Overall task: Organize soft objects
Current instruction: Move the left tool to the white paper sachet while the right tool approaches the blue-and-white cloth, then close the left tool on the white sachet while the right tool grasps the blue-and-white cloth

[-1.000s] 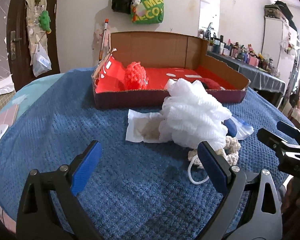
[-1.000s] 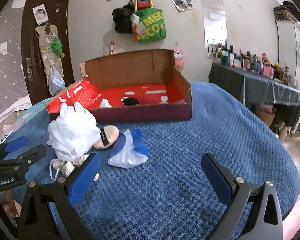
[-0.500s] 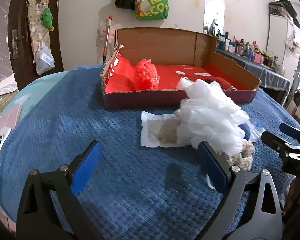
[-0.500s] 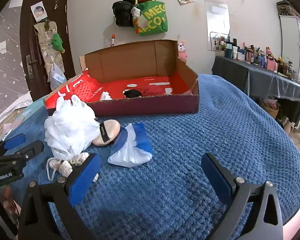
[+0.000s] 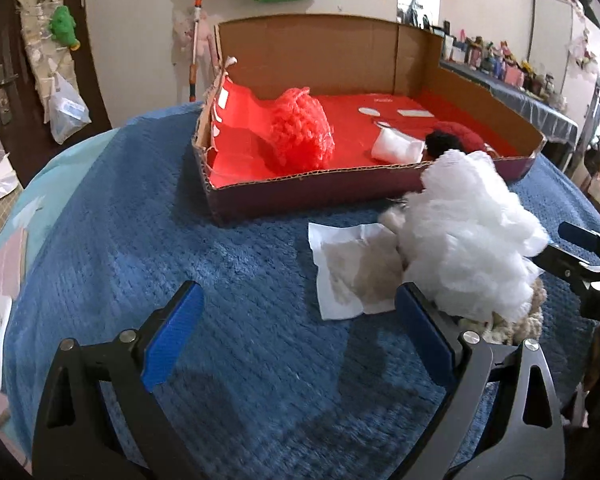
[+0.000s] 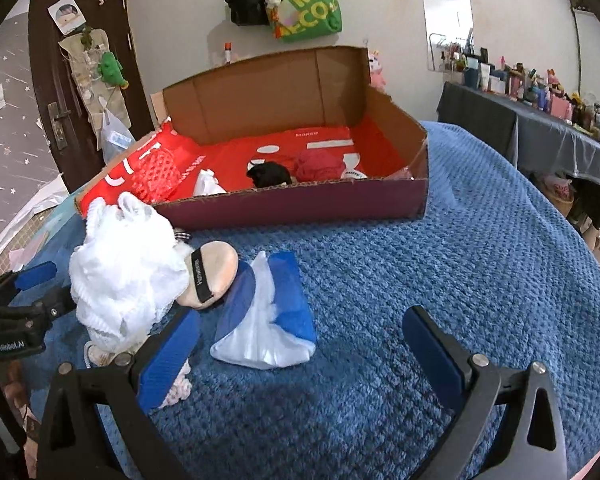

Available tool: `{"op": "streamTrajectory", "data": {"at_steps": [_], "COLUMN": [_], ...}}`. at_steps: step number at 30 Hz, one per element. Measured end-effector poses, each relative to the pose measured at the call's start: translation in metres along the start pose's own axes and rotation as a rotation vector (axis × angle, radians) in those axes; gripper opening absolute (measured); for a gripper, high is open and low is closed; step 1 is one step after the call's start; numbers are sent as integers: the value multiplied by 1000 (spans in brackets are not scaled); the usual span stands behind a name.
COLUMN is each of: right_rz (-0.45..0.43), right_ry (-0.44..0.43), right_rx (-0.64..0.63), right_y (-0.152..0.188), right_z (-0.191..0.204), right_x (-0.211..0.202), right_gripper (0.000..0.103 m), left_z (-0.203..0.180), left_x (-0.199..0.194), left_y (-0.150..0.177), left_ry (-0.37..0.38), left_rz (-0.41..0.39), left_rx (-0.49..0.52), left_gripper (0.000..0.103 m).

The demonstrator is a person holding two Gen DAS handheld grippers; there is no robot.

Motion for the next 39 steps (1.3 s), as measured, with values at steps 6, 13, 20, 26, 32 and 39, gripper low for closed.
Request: {"op": "streamTrajectory", "data": {"at_steps": [6,13,20,26,32,39], "right_rz": [60,103,146,141,118,89], "right_ry": [-7,-39,-15,22,2,-70], "right_rx": [-13,-3,-41,-75,-116,-129], "right_y": [-6,-14,-20,-20,-17,-16], "right_z": [2,0,6,12,18,16], "right_x": [9,15,26,30,27,17], "right_gripper": [103,103,103,97,70,38], "left_z": [-6,-19,-15,-8,-10,-10], "left_x": [14,27,38,37,33,20], "left_y": [-12,-23,-22,-20,-18,-20], "left_ry": [21,50,43,20,87,138], "left_rz": [42,71,108,100,91,51], "left_rx": [61,125,115,92,82,64], "left_gripper": [98,98,98,98,66,33]}}
Point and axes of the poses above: each gripper's, at about its wrist camera, not at the fingertips, and x roughly the way its jaws point, z to its left, y to its underside, the point moved 1 cm from there along x, roughly the way its jaws point, and after that the axes turned 7 degrees about z, right-handed, at the moved point
